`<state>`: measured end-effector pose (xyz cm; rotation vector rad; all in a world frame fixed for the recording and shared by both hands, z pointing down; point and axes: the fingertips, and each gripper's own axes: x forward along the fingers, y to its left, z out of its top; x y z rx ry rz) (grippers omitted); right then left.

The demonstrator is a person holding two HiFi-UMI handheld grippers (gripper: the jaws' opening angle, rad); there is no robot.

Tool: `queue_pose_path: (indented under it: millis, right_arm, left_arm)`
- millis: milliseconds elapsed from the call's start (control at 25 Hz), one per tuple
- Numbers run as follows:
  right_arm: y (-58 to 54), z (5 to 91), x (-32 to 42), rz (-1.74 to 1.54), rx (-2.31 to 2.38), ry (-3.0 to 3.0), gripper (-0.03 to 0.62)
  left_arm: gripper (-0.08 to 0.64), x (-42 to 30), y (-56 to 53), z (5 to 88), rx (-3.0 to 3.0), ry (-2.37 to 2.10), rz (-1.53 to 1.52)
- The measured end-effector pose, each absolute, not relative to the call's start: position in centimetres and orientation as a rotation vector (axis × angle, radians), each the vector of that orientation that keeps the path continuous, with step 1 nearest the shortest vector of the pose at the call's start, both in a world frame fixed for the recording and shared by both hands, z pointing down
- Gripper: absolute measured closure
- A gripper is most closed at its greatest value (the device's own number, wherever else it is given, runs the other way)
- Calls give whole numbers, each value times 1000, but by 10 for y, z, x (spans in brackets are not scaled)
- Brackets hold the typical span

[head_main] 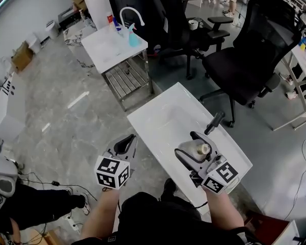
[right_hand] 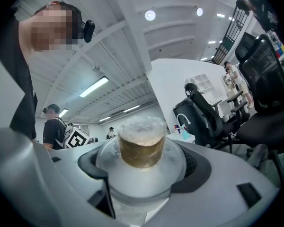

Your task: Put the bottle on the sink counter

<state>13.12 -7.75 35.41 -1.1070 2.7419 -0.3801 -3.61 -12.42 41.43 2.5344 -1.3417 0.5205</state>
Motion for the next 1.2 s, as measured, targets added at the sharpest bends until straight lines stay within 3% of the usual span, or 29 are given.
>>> queue_pose_path:
  millis: [1200]
  right_arm:
    - [-197, 352, -36, -396, -1346, 2729, 238]
  left_arm:
    - [531, -165, -240, 427, 2705, -1061, 477]
